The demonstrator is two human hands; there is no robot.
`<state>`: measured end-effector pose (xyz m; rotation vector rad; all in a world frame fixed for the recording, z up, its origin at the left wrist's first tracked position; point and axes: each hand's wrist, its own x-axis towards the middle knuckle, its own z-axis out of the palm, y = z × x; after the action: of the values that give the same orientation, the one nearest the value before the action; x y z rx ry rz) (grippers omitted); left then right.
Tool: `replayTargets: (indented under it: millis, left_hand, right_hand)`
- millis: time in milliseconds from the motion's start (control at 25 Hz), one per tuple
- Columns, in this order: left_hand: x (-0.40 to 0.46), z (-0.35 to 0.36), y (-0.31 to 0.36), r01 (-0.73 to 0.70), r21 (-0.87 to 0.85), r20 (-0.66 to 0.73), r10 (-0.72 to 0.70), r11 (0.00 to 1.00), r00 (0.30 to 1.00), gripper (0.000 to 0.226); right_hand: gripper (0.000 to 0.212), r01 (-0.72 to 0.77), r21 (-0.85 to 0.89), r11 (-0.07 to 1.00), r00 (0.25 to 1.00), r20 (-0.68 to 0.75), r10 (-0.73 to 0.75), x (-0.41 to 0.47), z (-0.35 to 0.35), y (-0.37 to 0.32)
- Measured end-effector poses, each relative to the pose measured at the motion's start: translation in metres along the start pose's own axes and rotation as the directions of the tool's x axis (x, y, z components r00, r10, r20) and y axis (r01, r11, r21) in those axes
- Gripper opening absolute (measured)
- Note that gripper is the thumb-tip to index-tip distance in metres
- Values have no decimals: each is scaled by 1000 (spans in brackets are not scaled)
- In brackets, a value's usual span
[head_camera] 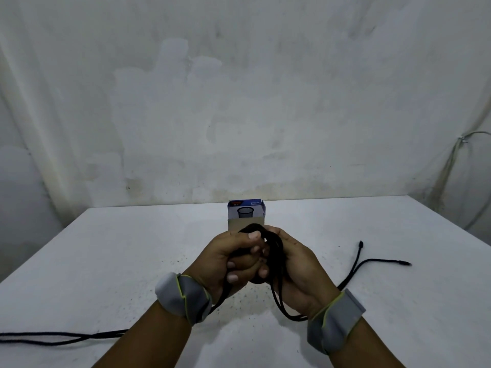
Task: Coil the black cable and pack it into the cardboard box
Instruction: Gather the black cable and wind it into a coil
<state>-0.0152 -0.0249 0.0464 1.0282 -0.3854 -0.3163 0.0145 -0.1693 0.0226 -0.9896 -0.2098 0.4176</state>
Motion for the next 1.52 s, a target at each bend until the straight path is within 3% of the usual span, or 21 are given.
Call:
replayTargets:
  millis: [240, 440, 600, 720, 800, 920, 1040, 1200, 1320, 1520]
  left_hand:
    - [3, 2, 4, 59, 161, -88, -45, 985, 995, 26]
    - [12, -8, 10, 103, 536, -283, 64, 838, 957, 29]
    - [17, -18, 5, 57, 727, -322, 267, 684, 908, 17]
    - [21, -20, 0, 22, 800, -299, 366, 599, 881, 17]
    - [22, -23, -1, -17, 813, -247, 372, 581, 895, 21]
    - [21, -27, -4, -127, 790, -146, 384, 600, 912, 28]
    - [21, -30, -10, -218, 806, -96, 484, 551, 870, 31]
    - [25, -24, -16, -250, 729, -151, 505, 638, 850, 26]
    - [24, -23, -15, -240, 725, -161, 497, 645, 852, 27]
    - [22, -26, -13, -201, 697, -189, 447, 688, 875, 24]
  right_hand:
    - [23, -177, 77, 981, 981, -61, 182, -3, 7, -6]
    - [17, -147, -58, 987, 968, -214, 132, -4, 7, -7]
    - [47, -129, -162, 978, 960, -269, 82, -5, 6, -7]
    - [65, -120, -211, 970, 978, -193, 79, -7, 9, -9]
    - [64, -102, -290, 952, 989, -133, 65, -9, 8, -10]
    - [44, -79, -345, 935, 997, -6, 81, -13, 5, -14]
    - [36, -2, -268, 963, 997, 72, 22, -14, 6, -10]
    - [40, 131, -167, 977, 991, 58, -123, -11, 9, 0]
    - [38, 171, -108, 979, 981, 113, -158, -12, 9, -1]
    - [25, 52, -5, 999, 980, 190, -51, -14, 8, -2]
